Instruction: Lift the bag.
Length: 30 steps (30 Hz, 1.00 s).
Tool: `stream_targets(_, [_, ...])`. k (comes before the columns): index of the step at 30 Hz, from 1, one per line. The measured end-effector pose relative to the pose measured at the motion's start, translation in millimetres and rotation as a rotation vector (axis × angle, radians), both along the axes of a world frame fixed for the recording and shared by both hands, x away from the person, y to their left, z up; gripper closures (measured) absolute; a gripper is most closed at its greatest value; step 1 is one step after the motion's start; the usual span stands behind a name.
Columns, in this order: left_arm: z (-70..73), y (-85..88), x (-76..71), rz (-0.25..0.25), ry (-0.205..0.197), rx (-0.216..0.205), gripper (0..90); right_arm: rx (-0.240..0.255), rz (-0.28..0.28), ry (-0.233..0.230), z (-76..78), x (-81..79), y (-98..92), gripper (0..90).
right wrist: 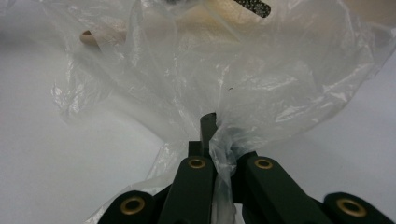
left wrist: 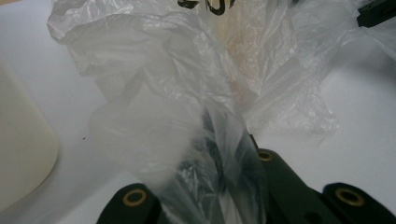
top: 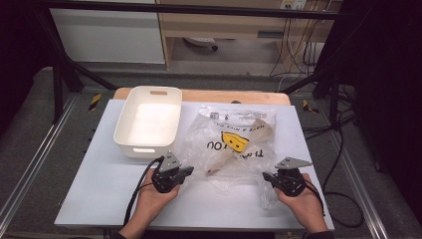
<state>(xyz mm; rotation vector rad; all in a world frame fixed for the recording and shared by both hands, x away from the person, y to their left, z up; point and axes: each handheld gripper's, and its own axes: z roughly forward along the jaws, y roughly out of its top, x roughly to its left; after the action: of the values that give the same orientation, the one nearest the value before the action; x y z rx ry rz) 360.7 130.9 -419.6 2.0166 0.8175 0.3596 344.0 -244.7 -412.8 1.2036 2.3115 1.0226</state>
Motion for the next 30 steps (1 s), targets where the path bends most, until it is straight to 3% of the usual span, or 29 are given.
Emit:
stream_targets(16, [23.0,2.3,10.4,0.003,-0.030,0.010,90.0,-0.028,0.021,-0.066,25.9,9.4,2.1,90.0])
stream_targets(22, [32.6,0.6,15.0,-0.011,-0.032,0.036,90.0,-0.041,0.035,-0.078,38.6,14.8,5.1,90.0])
stream_targets(24, [35.7,-1.3,17.2,-0.024,-0.038,0.065,90.0,-0.043,0.043,-0.079,41.5,17.2,5.8,90.0])
stream_targets(30, [44.0,-1.2,28.2,-0.038,0.016,0.036,90.0,-0.021,0.064,-0.065,44.8,25.6,8.4,90.0])
